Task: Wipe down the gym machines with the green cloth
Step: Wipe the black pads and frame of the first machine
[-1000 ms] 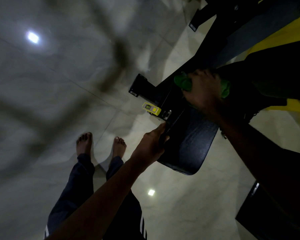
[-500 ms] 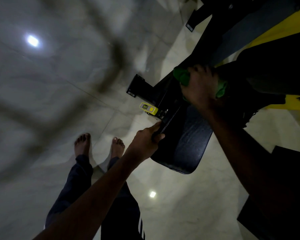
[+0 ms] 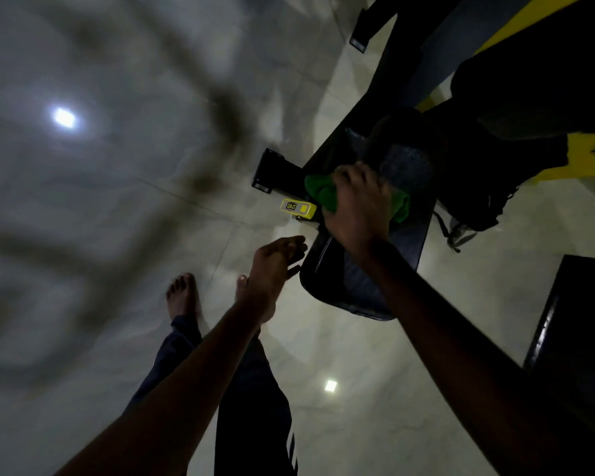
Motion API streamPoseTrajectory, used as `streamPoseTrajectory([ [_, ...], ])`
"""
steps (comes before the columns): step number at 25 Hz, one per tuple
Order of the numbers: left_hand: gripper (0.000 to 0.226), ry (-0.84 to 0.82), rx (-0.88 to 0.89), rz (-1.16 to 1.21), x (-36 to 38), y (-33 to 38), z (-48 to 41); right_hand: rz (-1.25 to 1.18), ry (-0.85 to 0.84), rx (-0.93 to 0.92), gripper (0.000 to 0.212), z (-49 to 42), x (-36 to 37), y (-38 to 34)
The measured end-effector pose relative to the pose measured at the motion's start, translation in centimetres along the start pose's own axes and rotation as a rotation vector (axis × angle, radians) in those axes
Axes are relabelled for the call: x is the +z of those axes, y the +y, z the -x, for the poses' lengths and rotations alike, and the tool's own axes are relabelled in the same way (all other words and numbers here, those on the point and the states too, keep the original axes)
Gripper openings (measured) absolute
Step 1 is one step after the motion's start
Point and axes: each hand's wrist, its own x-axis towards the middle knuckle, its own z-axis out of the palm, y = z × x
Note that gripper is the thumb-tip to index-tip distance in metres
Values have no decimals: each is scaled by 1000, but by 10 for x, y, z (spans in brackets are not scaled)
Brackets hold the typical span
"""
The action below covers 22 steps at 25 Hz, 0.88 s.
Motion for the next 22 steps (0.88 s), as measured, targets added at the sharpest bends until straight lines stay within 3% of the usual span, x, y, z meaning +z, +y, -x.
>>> streamPoseTrajectory([
  [2, 33, 59, -23, 24, -16, 2, 3, -21, 2, -5, 54, 30, 12, -17],
  [10, 31, 160, 259, -310, -36, 5, 5, -75, 101, -79, 58, 103, 39, -46],
  [15, 36, 51, 352, -520, -26, -4, 20, -116, 253, -63, 65, 139, 60, -47],
  [18, 41, -25, 326, -587, -21, 0, 18, -213, 337, -54, 73, 154, 73, -49],
  [22, 45, -109, 216, -654, 8, 22, 8, -334, 425, 116, 67, 180, 91, -60],
])
